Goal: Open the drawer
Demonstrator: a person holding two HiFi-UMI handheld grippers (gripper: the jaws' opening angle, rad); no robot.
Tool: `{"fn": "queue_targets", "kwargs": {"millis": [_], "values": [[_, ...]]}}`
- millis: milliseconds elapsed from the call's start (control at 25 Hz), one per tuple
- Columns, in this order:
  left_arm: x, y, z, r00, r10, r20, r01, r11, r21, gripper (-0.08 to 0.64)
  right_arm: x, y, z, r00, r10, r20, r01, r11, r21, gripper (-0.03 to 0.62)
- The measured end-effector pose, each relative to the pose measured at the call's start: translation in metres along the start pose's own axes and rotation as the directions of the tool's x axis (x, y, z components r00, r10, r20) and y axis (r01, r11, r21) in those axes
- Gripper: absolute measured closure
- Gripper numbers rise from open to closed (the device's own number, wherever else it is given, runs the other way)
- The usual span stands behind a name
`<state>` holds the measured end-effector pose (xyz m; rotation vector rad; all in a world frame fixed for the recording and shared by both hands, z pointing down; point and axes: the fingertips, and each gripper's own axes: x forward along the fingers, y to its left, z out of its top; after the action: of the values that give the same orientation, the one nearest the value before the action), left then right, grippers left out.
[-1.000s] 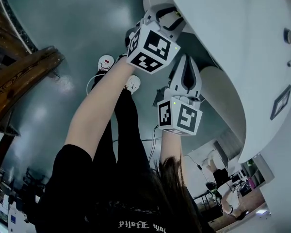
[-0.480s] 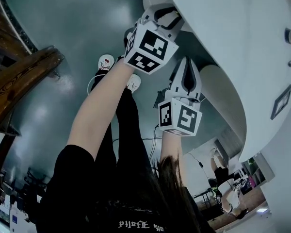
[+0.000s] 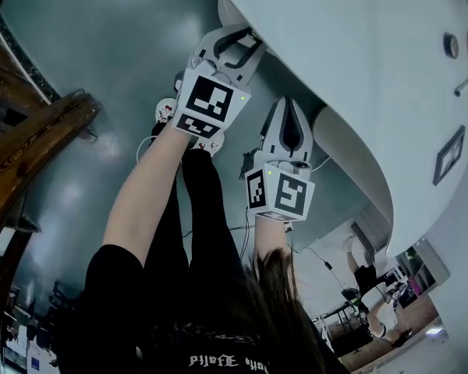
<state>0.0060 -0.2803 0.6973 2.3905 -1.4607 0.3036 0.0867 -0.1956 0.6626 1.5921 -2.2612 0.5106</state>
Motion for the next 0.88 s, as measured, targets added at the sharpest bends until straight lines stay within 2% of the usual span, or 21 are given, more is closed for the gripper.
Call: {"fn": "queue_targets", "kwargs": {"millis": [480, 880], "values": [[-0.025, -0.004, -0.007, 0.997, 0.016, -0.081, -0.012, 0.999, 0.046, 0.448, -0.021, 0.01, 0.004, 1.0, 0.0, -0.014, 0.0, 1.0, 0.012, 0.568], [-0.054, -0.011, -0.019, 0.982, 0.03, -0.186, -0.016, 0.997, 0.071, 0.447, -0.05, 0.019, 0.013, 0.999, 0.016, -0.032, -0.015, 0.999, 0.046, 0.568]]}}
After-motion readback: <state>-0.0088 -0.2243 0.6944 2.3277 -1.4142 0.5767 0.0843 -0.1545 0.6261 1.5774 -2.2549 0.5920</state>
